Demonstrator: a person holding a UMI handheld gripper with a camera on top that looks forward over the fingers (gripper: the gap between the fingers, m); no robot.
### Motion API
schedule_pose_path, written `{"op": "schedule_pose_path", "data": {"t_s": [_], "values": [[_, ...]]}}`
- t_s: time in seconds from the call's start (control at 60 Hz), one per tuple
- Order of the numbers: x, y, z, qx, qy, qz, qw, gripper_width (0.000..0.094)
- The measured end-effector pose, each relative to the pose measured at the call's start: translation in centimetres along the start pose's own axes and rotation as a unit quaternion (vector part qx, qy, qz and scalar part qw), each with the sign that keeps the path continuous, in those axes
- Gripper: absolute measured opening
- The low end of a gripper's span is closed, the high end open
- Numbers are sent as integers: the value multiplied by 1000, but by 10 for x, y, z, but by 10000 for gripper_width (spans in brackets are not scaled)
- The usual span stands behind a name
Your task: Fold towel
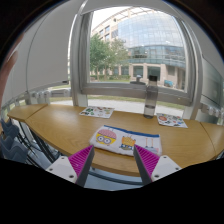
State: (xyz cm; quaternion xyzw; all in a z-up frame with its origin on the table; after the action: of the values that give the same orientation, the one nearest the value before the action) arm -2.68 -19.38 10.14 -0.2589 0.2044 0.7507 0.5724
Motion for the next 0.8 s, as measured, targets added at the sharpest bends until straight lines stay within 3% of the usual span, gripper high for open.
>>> {"op": "schedule_pose_path", "data": {"t_s": [0.133,0.283,0.517,0.583,0.767,0.8], "values": [[10,5,1,13,14,5,1000,790],[10,-2,6,40,33,-24,998,781],[-22,-38,-5,61,62,-104,991,601],[-38,-53,-19,57,72,-125,988,522],[-110,-101,-44,52,81,-154,983,51],[-123,-110,-46,59,79,-156,983,32]]}}
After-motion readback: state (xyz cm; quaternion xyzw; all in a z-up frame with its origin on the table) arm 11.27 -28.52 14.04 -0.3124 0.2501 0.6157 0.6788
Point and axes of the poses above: the point between the fingertips, and its own axes, seen from behind it with the camera up: y to the left, z up, x forward, the way the camera looks, the point moved 3 cm from there along -x, backward, against the way the camera looks, and after that the axes turned 12 degrees about y, right-handed, at the moved point
